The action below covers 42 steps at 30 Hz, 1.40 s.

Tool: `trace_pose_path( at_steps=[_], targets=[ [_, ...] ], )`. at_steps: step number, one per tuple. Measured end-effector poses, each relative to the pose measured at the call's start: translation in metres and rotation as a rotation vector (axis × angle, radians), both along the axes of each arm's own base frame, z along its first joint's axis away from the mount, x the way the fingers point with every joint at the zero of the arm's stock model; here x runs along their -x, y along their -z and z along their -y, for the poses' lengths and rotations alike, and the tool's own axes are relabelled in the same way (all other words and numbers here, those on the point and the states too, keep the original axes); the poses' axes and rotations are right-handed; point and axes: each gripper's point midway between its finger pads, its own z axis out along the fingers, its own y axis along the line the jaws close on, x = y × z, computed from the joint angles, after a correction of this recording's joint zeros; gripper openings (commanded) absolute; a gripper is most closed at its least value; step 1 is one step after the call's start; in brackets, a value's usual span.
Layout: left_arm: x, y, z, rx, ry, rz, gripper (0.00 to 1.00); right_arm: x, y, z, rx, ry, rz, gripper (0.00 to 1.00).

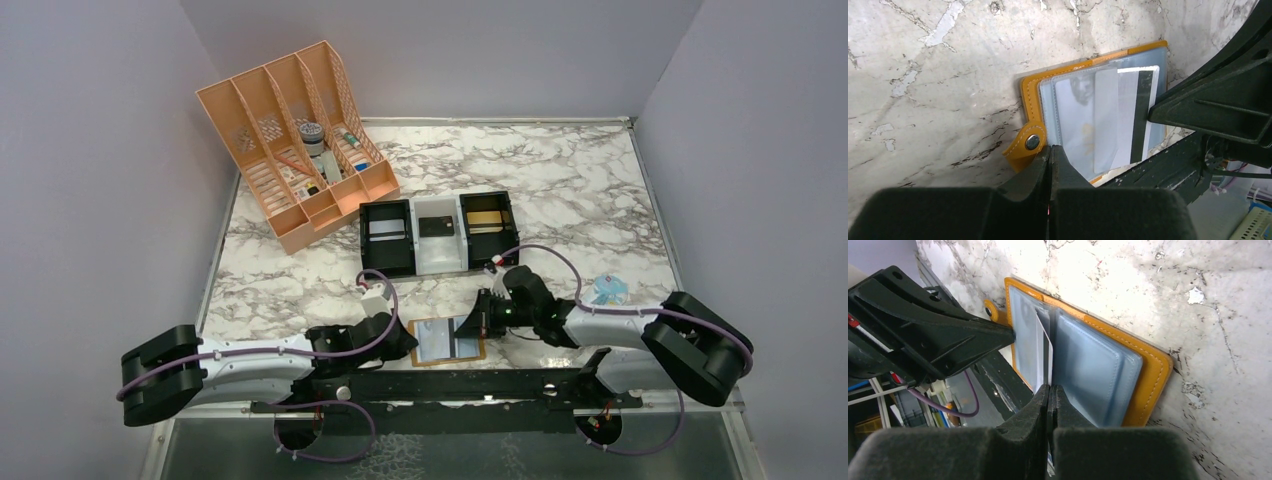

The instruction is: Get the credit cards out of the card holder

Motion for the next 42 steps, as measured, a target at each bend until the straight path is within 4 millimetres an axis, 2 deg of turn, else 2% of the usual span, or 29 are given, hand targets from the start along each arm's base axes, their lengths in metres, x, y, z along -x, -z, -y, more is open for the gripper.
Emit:
trace_pose_path(
  at_steps=[4, 8, 12, 15, 18, 24, 30, 34, 42],
  targets=[
    [-0.001, -0.002, 0.001, -0.015, 0.012, 0.007, 0.36, 0.002, 0.003, 0.001, 0.006, -0.013, -0.008, 0.01],
    [-0.002, -0.01, 0.005, -0.039, 0.035, 0.022, 0.5, 0.002, 0.008, -0.001, 0.019, -0.022, -0.021, 0.01],
    [-0.004, -0.016, 0.005, -0.081, 0.061, 0.038, 0.56, 0.0, 0.008, -0.002, 0.021, -0.024, -0.024, 0.01],
    [-0.005, -0.02, 0.007, -0.104, 0.082, 0.055, 0.56, 0.0, 0.008, -0.003, 0.022, -0.027, -0.019, 0.01],
    [-0.006, -0.02, 0.011, -0.127, 0.111, 0.068, 0.5, -0.001, 0.008, -0.003, 0.023, -0.029, -0.015, 0.01],
    [-0.006, -0.011, 0.026, -0.142, 0.172, 0.07, 0.25, -0.001, 0.008, -0.003, 0.024, -0.032, -0.009, 0.01],
    [-0.009, -0.006, 0.043, -0.145, 0.199, 0.069, 0.12, -0.001, 0.008, -0.003, 0.024, -0.03, -0.009, 0.01],
    [-0.011, -0.004, 0.044, -0.174, 0.204, 0.067, 0.02, -0.003, 0.01, 0.0, 0.029, -0.02, -0.014, 0.01],
    [-0.01, -0.004, 0.035, -0.175, 0.165, 0.05, 0.0, -0.004, 0.008, 0.002, 0.022, 0.006, -0.006, 0.01]
  ],
)
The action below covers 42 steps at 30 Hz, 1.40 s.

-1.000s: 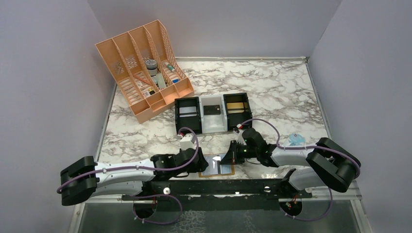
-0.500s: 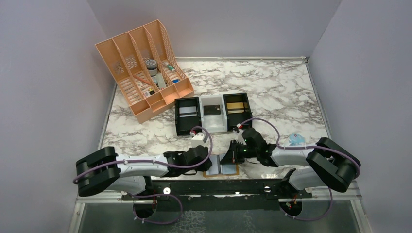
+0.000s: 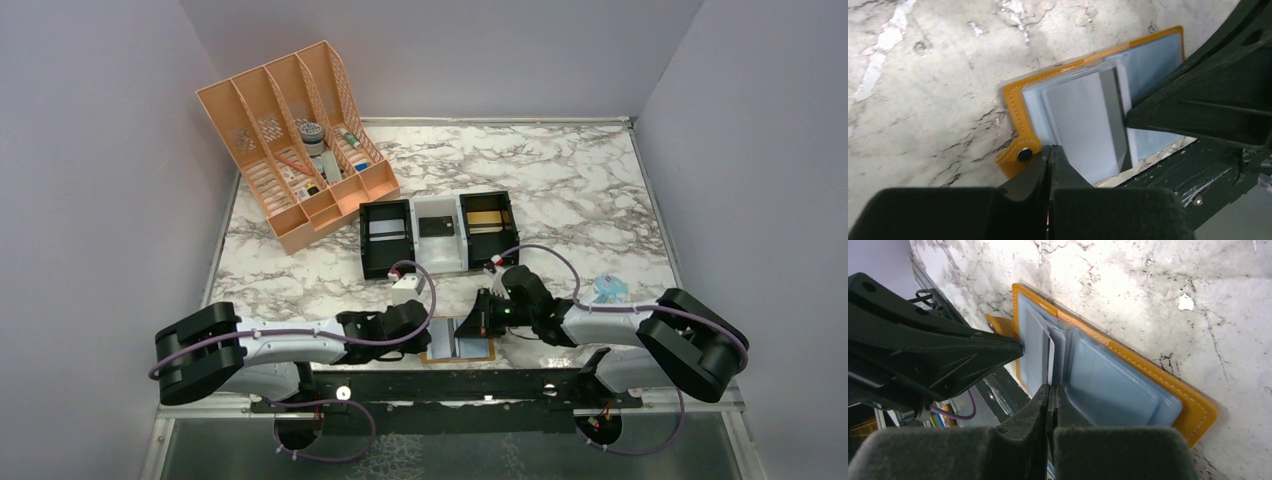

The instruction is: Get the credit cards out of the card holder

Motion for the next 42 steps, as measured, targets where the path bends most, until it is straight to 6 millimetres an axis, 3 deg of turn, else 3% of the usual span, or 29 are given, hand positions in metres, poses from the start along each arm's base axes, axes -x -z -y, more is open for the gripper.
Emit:
trace_pose_path(
  at_steps=[10, 12, 18, 24, 27, 30, 38, 42],
  targets=[
    [0.004, 0.002, -0.028, -0.008, -0.059, -0.004, 0.0, -0.003, -0.01, 0.003, -0.015, 0.019, 0.03, 0.01],
    [0.004, 0.002, -0.031, -0.013, -0.067, -0.003, 0.07, -0.003, -0.009, 0.005, -0.009, 0.019, 0.032, 0.01],
    [0.004, -0.007, -0.038, -0.011, -0.074, 0.013, 0.42, -0.003, -0.006, 0.008, 0.009, 0.021, 0.033, 0.01],
    [-0.001, -0.033, -0.029, 0.042, -0.046, 0.06, 0.51, -0.003, -0.005, 0.009, 0.015, 0.017, 0.034, 0.01],
    [-0.005, -0.05, -0.015, 0.093, -0.019, 0.094, 0.5, -0.003, -0.004, 0.009, 0.017, 0.017, 0.031, 0.01],
    [-0.007, -0.053, -0.001, 0.122, 0.012, 0.107, 0.42, -0.003, -0.004, 0.009, 0.018, 0.017, 0.031, 0.01],
    [-0.003, -0.004, 0.011, 0.021, 0.047, 0.039, 0.2, -0.004, -0.004, 0.008, 0.022, 0.018, 0.029, 0.01],
    [-0.004, -0.003, 0.017, 0.045, 0.04, 0.032, 0.14, -0.005, -0.005, 0.007, 0.02, 0.017, 0.03, 0.06]
  ],
)
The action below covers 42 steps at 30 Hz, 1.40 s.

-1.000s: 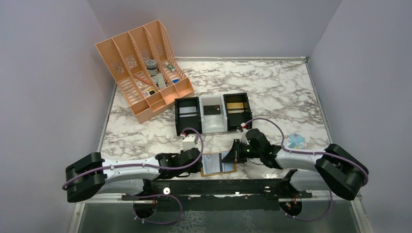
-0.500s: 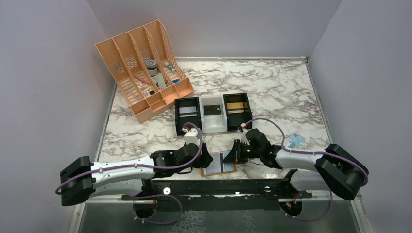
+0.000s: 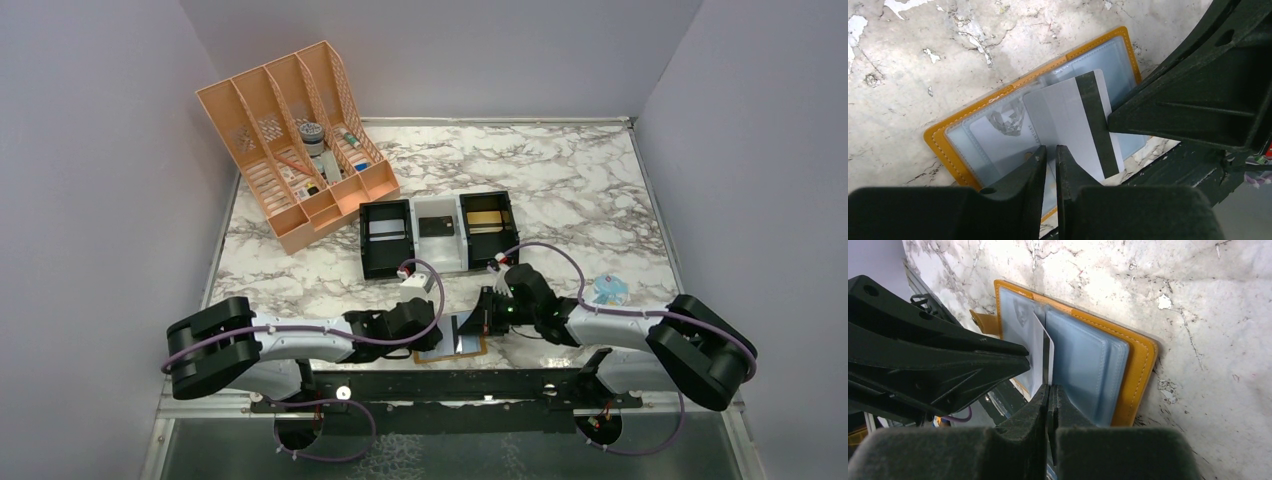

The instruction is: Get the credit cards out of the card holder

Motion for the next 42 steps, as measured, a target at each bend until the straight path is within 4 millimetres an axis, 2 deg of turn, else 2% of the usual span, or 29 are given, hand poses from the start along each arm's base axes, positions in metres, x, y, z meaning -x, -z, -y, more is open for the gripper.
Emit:
trace_pose_path(
  at_steps=[4, 8, 13, 20, 29, 36, 39, 42],
  targets=[
    [0.001, 0.002, 0.001, 0.019, -0.008, -0.006, 0.11, 0.001, -0.001, -0.002, -0.013, -0.008, -0.004, 0.16],
    [0.001, 0.002, 0.002, 0.034, -0.015, -0.01, 0.1, 0.004, 0.001, -0.007, -0.036, -0.026, -0.033, 0.18],
    [0.001, 0.003, 0.001, 0.042, -0.021, -0.013, 0.09, 0.007, 0.002, -0.015, -0.077, -0.053, -0.062, 0.14],
    [0.003, 0.002, -0.003, 0.048, -0.026, -0.017, 0.09, 0.008, 0.0, -0.016, -0.091, -0.054, -0.065, 0.01],
    [0.004, 0.002, -0.005, 0.046, -0.027, -0.017, 0.11, -0.003, -0.014, -0.009, -0.078, -0.01, 0.029, 0.01],
    [-0.004, -0.001, -0.01, 0.01, -0.026, -0.003, 0.25, -0.024, -0.032, 0.015, 0.0, 0.091, 0.212, 0.01],
    [-0.013, -0.005, -0.013, -0.007, -0.029, 0.006, 0.35, -0.033, -0.053, 0.021, -0.019, 0.126, 0.311, 0.01],
    [-0.022, -0.014, -0.015, -0.006, -0.028, 0.016, 0.35, -0.043, -0.076, 0.026, -0.042, 0.154, 0.433, 0.01]
  ],
)
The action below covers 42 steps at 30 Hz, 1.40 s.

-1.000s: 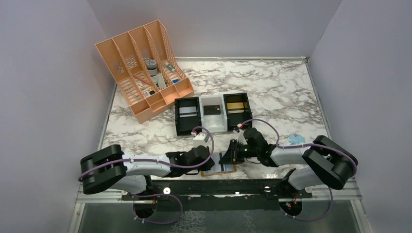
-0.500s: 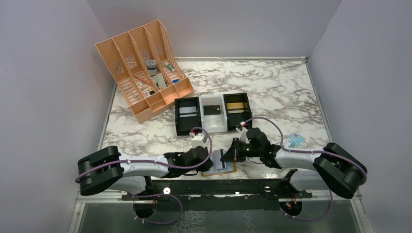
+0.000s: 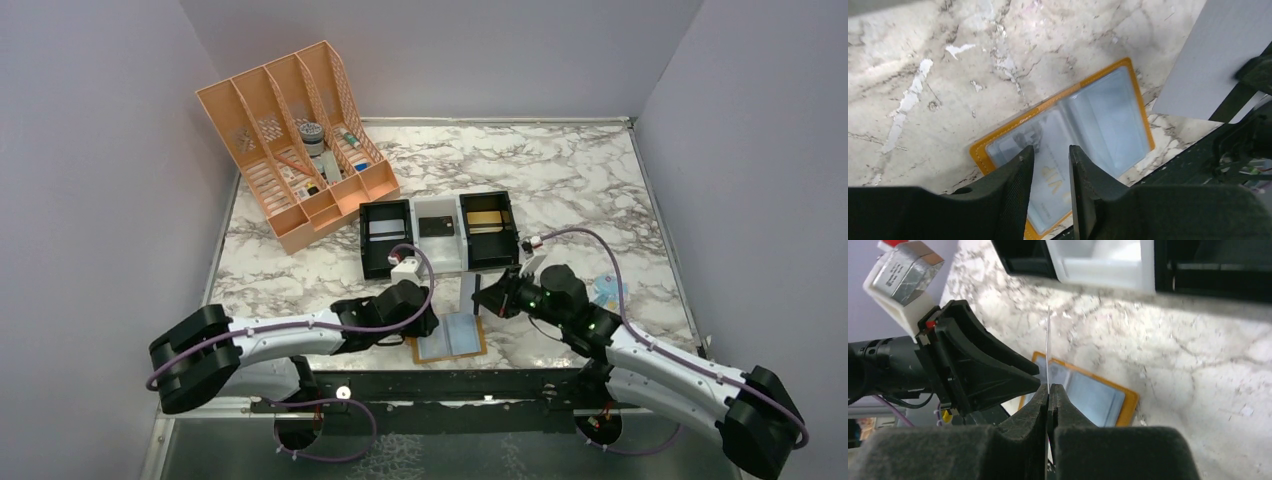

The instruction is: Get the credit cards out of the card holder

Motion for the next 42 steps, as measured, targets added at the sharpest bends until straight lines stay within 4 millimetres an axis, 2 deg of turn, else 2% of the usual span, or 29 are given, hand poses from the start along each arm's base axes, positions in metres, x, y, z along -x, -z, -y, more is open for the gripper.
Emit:
trace_pose_path(
  at_steps=[4, 7, 10, 15, 19, 26, 30, 33, 34, 35, 39, 42],
  targets=[
    [-0.017, -0.024, -0.005, 0.034, -0.014, 0.023, 0.35, -0.01, -0.026, 0.0, -0.006, 0.002, 0.12, 0.01],
    [-0.038, -0.047, -0.018, 0.059, -0.064, 0.055, 0.35, -0.019, -0.044, -0.005, -0.007, -0.012, 0.196, 0.01],
    [-0.056, -0.068, -0.038, 0.068, -0.134, 0.079, 0.35, -0.029, -0.062, -0.013, -0.003, -0.029, 0.266, 0.01],
    [-0.071, -0.094, -0.071, 0.059, -0.236, 0.095, 0.35, -0.052, -0.089, -0.035, 0.023, -0.066, 0.36, 0.01],
    [-0.087, -0.106, -0.102, 0.04, -0.348, 0.09, 0.35, -0.075, -0.108, -0.059, 0.056, -0.099, 0.423, 0.01],
    [-0.114, -0.106, -0.162, 0.037, -0.566, 0.0, 0.35, -0.114, -0.115, -0.11, 0.164, -0.177, 0.463, 0.01],
    [-0.125, -0.106, -0.188, 0.052, -0.664, -0.025, 0.35, -0.125, -0.102, -0.137, 0.244, -0.243, 0.492, 0.01],
    [-0.125, -0.105, -0.198, 0.043, -0.698, -0.028, 0.35, -0.129, -0.086, -0.155, 0.329, -0.303, 0.539, 0.01],
    [-0.125, -0.106, -0.199, 0.039, -0.705, -0.026, 0.83, -0.131, -0.08, -0.162, 0.367, -0.33, 0.561, 0.01],
    [-0.124, -0.106, -0.201, 0.035, -0.71, -0.022, 0.97, -0.132, -0.074, -0.168, 0.4, -0.351, 0.583, 0.01],
    [-0.12, -0.112, -0.214, -0.087, -0.619, 0.081, 0.99, -0.137, -0.053, -0.186, 0.537, -0.428, 0.691, 0.01],
    [-0.119, -0.12, -0.223, -0.139, -0.601, 0.146, 0.99, -0.144, -0.038, -0.189, 0.644, -0.461, 0.76, 0.01]
  ],
)
